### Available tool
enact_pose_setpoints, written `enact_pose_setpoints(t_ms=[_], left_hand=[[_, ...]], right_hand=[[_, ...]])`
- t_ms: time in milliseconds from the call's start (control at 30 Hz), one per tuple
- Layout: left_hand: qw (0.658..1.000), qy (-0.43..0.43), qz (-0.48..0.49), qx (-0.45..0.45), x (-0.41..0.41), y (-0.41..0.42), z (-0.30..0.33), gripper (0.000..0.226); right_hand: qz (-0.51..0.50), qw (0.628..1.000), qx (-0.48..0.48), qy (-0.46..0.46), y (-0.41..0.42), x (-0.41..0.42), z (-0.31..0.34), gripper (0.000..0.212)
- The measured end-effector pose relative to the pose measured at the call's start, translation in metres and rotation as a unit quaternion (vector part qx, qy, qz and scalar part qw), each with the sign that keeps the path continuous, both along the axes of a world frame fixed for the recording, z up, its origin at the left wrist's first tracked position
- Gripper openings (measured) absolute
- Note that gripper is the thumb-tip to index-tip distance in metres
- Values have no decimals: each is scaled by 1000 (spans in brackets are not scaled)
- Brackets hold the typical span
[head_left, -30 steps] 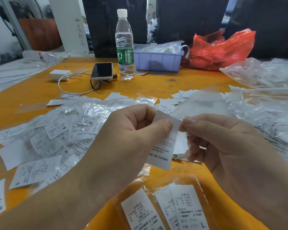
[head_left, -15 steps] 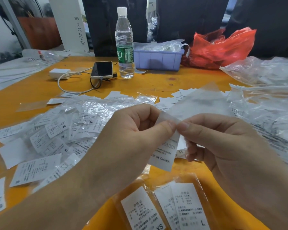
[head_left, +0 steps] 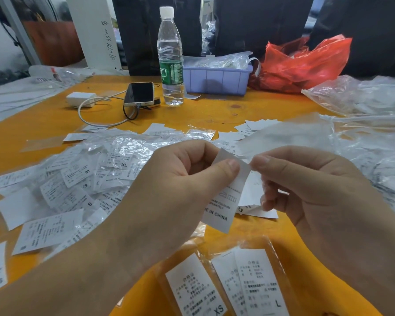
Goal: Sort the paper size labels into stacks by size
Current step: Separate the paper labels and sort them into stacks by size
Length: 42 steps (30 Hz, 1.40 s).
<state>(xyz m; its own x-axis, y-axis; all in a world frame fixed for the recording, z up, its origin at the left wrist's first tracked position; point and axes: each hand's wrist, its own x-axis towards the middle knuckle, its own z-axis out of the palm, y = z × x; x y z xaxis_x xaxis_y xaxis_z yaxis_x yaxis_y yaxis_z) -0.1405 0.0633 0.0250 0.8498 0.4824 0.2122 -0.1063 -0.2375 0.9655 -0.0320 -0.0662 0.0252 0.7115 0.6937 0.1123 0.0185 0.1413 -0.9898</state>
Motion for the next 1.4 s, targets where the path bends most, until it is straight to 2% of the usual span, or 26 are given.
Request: enact_pose_setpoints(t_ms=[167, 367, 500, 600, 900, 1000, 1133, 1233, 1333, 1400], left_hand=[[1000, -1, 5, 1, -1, 0, 1, 12], [1000, 2, 10, 4, 0, 1, 0, 11], [1000, 2, 15, 13, 0, 1, 0, 14], [1000, 7, 23, 18, 0, 1, 0, 14], [999, 10, 43, 19, 0, 0, 1, 7], [999, 12, 48, 15, 0, -1, 2, 9], [999, 12, 37, 11, -1, -1, 2, 10], [999, 13, 38, 10, 0, -1, 2, 14], [999, 16, 41, 13, 1, -1, 2, 14], [999, 14, 42, 11, 1, -1, 2, 14]], right_hand=[[-18, 1000, -15, -4, 0, 3, -1, 33], [20, 999, 4, 27, 3, -1, -3, 25], [18, 999, 10, 32, 2, 1, -4, 27], [24, 999, 6, 32, 2, 3, -5, 12], [9, 999, 11, 30, 4, 3, -7, 20], [20, 999, 6, 26, 3, 2, -5, 15], [23, 1000, 3, 13, 2, 0, -3, 24], [27, 1000, -10, 4, 2, 1, -4, 23], [29, 999, -8, 11, 3, 1, -7, 13], [29, 999, -4, 14, 3, 1, -8, 16]])
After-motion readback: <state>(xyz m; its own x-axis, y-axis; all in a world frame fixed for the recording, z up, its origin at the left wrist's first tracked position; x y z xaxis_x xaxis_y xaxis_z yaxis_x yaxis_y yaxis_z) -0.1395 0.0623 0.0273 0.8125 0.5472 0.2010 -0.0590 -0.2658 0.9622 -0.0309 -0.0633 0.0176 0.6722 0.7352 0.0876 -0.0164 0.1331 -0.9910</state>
